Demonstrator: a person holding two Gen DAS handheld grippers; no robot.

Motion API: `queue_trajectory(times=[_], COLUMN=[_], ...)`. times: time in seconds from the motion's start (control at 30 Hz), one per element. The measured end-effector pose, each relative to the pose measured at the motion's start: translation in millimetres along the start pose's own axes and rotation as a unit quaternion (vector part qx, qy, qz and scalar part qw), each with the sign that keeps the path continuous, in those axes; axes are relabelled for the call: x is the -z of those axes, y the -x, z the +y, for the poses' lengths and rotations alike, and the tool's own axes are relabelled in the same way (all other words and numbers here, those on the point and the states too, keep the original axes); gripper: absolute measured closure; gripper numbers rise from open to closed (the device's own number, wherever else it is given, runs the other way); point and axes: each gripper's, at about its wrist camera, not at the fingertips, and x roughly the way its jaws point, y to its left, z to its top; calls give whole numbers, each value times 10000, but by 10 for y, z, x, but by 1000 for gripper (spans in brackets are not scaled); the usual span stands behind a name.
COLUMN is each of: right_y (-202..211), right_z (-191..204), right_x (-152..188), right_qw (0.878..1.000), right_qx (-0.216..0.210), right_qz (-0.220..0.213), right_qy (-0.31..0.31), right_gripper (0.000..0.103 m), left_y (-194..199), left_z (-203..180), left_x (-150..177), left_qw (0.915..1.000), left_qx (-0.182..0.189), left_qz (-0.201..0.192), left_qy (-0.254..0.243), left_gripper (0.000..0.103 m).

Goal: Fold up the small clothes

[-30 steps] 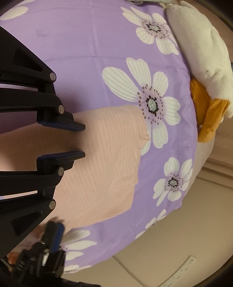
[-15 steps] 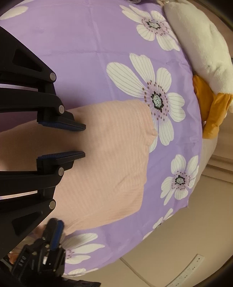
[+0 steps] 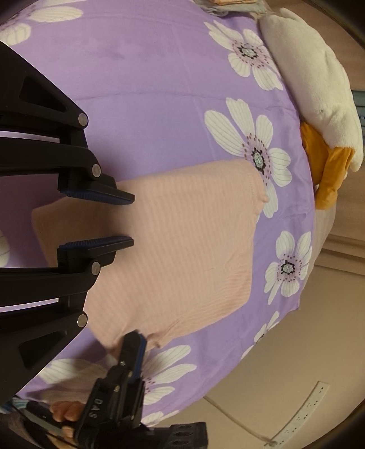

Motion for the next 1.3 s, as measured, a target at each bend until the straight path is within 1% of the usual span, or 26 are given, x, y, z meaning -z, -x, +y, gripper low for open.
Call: queue_trajectory(times=[0.2,0.4,1.0,1.13,1.2,1.3], right_y=[24,47,74,112,132,160], right_z=[-13,-20,-12,-22,-24,-30], right_x=[32,65,126,173,188,198], right_qw=[10000,10000,9999,9999,9999,9998], right_qx=[-7,-6,22,25,24,-33], right_qz=[3,16,45,32,28,27], right_qy=[-67,-89,-96,-127,-139,-205], right_gripper=[91,91,90,90,88,83], left_y=[12,4,113,159,180,214], left_z=[-25,-63,-37,30,59,104], left_x=[98,238,404,471,500,520], left_qw=[9999,9997,9996,9993,9990,9986], left_qx=[48,-10,-26,13,26,44], left_qz=[116,242,279,351,392,409], left_qy=[36,-34,15,140,210,346], left_gripper=[84,84,84,84,84,84])
